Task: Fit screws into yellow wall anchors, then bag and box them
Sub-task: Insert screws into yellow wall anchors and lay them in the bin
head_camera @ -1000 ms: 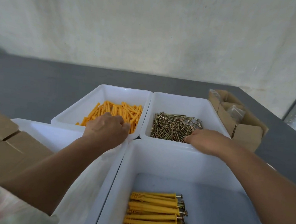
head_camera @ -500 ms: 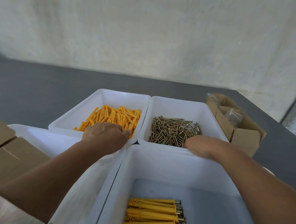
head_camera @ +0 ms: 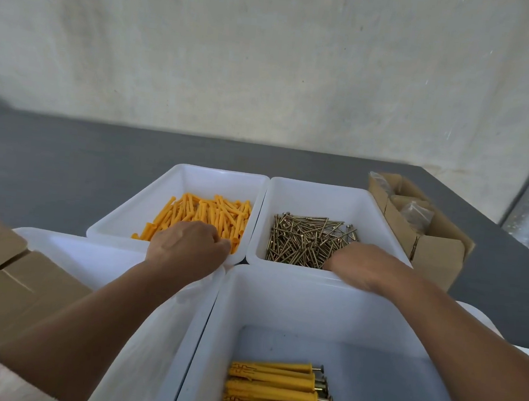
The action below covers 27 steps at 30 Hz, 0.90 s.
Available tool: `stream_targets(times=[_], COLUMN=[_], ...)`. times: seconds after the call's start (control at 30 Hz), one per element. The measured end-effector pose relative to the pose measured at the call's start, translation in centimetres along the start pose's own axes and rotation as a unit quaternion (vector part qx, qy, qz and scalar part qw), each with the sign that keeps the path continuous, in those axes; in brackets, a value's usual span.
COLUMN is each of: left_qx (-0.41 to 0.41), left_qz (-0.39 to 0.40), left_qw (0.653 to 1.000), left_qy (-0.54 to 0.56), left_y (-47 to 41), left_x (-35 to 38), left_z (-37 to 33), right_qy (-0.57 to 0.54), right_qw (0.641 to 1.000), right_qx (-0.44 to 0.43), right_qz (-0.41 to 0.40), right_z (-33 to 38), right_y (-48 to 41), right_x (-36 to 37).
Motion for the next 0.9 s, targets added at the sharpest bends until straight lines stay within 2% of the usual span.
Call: stream_targets(times=[0.23, 0.43, 0.67, 0.77, 0.9], left_qx=[0.004, 0.009, 0.014, 0.014, -0.005], left_qz=[-0.058, -0.138, -0.173, -0.170, -0.114], left_qw=[0.997, 0.985, 0.966, 0.945, 0.878], left_qy=[0.040, 0.104, 0.189, 0.280, 0.466], left_y=[0.3, 0.2, 0.4, 0.5, 0.7], left_x=[-0.7, -1.3, -2.1, -2.2, -1.9], left_z=[-0.2, 0.0, -0.5, -0.9, -2.1], right_qy=[-0.070, -0.239, -0.280, -0.283, -0.314], right_qw=[0.997, 0.966, 0.949, 0.944, 0.930], right_qx=[0.033, 0.067, 0.077, 0.071, 0.076], right_qz=[-0.019, -0.070, -0.124, -0.154, -0.173], right_z=[0.0, -0.9, -1.3, -1.3, -1.3], right_y=[0.6, 0.6, 0.9, 1.2, 1.8], right_x=[-0.4, -0.3, -0.4, -0.6, -1.1])
Point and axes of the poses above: each hand's wrist, its own y-axis away from the middle knuckle, its own x-axis out of the palm, z = x × y, the point moved 4 cm from there along -y, towards the middle knuckle, and after that the axes turned 11 degrees about x, right-handed, at the moved point
